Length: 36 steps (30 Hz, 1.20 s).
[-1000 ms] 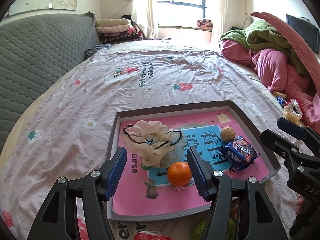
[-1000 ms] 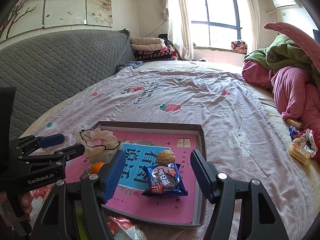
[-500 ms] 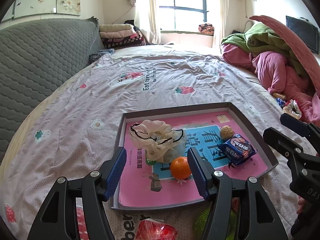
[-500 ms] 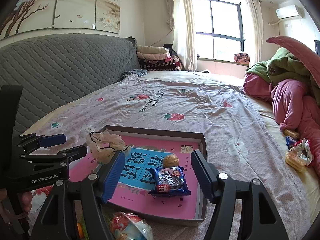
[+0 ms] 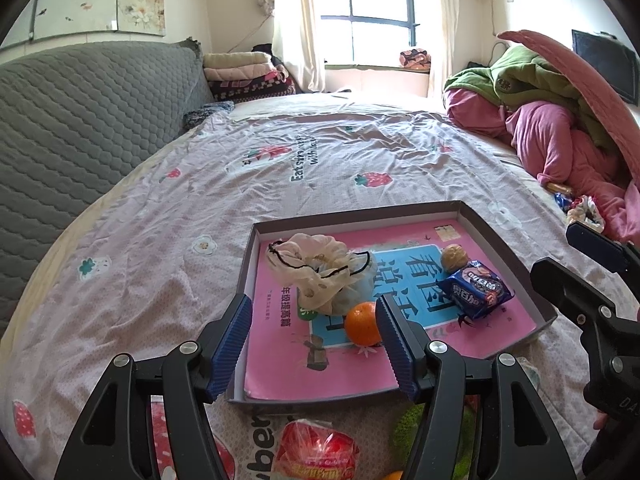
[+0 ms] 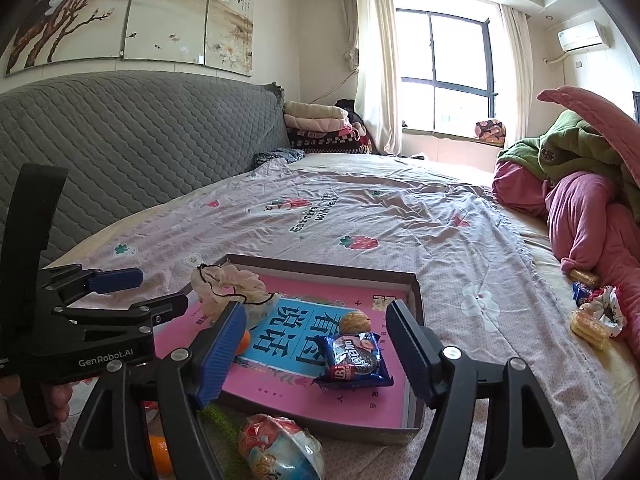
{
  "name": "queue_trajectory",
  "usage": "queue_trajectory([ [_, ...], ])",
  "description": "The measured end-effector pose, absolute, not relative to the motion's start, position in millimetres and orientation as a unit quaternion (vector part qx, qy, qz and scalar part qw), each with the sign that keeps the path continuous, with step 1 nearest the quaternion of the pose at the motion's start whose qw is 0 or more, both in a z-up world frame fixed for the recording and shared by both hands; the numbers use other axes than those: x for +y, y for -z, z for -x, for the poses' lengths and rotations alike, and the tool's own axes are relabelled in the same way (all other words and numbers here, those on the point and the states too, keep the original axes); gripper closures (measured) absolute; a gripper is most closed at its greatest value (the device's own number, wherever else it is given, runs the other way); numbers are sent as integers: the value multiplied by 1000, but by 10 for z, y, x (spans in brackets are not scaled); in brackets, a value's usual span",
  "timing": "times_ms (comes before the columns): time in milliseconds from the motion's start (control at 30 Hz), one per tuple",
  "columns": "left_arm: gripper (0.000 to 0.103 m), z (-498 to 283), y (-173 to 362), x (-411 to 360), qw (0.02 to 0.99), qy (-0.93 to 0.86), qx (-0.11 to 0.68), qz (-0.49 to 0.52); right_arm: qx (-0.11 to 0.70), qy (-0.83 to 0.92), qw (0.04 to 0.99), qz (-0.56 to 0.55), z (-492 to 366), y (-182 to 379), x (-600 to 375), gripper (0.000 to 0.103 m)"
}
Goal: Organize objects
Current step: 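Withdraw both open tools from the box toward the remaining items, then move the right tool to the blue-white candy egg while the left tool approaches the red-white egg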
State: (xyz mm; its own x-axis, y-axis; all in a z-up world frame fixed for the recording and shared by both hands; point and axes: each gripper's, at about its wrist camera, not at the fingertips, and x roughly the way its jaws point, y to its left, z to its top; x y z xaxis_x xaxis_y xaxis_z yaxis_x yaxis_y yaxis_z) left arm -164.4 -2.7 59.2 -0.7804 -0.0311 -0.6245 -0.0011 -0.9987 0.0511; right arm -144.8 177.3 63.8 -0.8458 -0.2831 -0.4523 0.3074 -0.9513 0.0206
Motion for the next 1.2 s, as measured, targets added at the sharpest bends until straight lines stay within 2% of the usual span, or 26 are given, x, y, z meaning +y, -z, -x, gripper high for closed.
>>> queue_trajectory([
  [100, 34, 1594, -578, -59, 9, 943, -23, -331, 22, 960, 156, -232, 1424, -631, 1775, 30],
  [1200, 33, 1009, -351, -209, 14, 939, -12, -343, 10, 956, 154, -249, 1067, -545, 1837, 30],
])
